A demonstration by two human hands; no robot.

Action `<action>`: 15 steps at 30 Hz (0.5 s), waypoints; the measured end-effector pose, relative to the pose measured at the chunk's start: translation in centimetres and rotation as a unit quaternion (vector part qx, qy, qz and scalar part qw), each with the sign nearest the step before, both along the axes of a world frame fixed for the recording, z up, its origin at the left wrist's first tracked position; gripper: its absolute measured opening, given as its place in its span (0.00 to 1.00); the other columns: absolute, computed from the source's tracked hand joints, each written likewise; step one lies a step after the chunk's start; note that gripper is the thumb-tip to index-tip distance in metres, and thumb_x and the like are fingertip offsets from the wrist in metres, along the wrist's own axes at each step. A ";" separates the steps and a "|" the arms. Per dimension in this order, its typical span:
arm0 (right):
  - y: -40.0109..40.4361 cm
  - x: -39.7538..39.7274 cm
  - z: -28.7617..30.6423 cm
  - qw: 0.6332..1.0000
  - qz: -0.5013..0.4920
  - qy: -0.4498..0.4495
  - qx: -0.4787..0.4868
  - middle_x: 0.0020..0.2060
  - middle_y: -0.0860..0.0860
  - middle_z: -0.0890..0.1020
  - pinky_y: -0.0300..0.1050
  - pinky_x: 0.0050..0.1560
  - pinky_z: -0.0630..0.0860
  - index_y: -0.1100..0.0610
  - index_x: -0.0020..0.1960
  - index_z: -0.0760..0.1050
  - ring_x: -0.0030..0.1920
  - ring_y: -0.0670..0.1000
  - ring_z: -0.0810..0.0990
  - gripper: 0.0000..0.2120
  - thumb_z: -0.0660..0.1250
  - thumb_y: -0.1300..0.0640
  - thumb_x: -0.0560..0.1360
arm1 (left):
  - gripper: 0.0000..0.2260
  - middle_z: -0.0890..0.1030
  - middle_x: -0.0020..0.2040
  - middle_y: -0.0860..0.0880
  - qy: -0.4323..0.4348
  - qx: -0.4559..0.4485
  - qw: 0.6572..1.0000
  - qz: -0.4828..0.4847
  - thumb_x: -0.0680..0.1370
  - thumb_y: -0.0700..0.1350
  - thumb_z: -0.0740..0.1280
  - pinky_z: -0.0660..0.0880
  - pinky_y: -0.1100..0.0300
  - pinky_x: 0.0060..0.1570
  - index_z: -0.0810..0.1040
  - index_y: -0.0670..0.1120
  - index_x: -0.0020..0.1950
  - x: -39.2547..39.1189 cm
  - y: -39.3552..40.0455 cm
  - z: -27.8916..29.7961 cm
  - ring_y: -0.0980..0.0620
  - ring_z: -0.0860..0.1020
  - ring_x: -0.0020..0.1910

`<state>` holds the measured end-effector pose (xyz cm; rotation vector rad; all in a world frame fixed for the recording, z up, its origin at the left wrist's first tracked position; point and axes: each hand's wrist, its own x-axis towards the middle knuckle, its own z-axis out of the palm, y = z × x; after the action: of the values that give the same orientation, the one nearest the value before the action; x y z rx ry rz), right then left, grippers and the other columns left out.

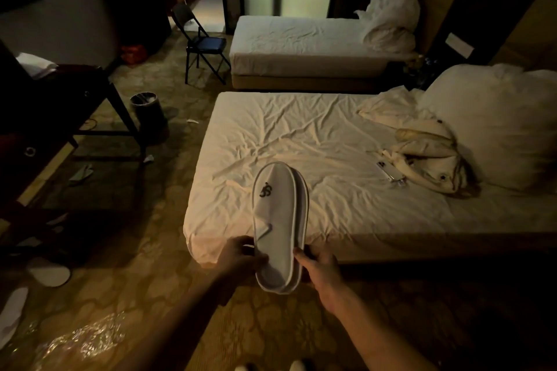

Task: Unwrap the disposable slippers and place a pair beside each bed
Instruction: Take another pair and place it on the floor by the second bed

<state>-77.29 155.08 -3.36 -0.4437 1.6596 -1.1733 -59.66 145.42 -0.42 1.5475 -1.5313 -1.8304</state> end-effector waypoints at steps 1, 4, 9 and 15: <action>0.0 -0.1 0.1 1.000 -0.003 0.004 -0.002 0.48 0.50 0.89 0.58 0.60 0.81 0.54 0.55 0.86 0.51 0.53 0.87 0.07 0.72 0.57 0.78 | 0.16 0.83 0.54 0.43 -0.004 -0.005 1.000 -0.001 0.74 0.37 0.75 0.84 0.48 0.49 0.78 0.44 0.60 0.0 0.0 0.0 0.44 0.84 0.52; 0.1 -0.3 -0.2 1.000 -0.026 0.008 -0.012 0.47 0.51 0.89 0.59 0.60 0.81 0.52 0.50 0.86 0.51 0.55 0.87 0.05 0.72 0.59 0.78 | 0.17 0.83 0.55 0.44 -0.008 -0.019 1.000 0.001 0.74 0.38 0.75 0.84 0.46 0.50 0.78 0.45 0.61 0.1 0.1 -0.2 0.44 0.84 0.53; 0.6 -0.9 -0.3 0.999 -0.046 0.009 0.007 0.48 0.52 0.88 0.59 0.60 0.81 0.50 0.48 0.84 0.52 0.55 0.85 0.07 0.71 0.60 0.78 | 0.18 0.83 0.57 0.44 0.011 0.015 1.000 -0.002 0.75 0.40 0.75 0.83 0.47 0.53 0.77 0.46 0.64 1.0 -0.7 0.0 0.45 0.83 0.54; 0.8 -2.6 -0.4 0.997 -0.068 0.002 0.032 0.48 0.54 0.88 0.63 0.57 0.82 0.54 0.51 0.84 0.50 0.56 0.86 0.03 0.72 0.58 0.78 | 0.16 0.83 0.55 0.42 0.011 0.011 1.000 0.021 0.75 0.38 0.75 0.83 0.44 0.54 0.78 0.46 0.61 2.3 -1.4 -0.1 0.44 0.84 0.53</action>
<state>-79.86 155.84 -3.80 -0.2964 1.7482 -1.2149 -57.32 144.02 -0.48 1.5528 -1.4625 -1.8419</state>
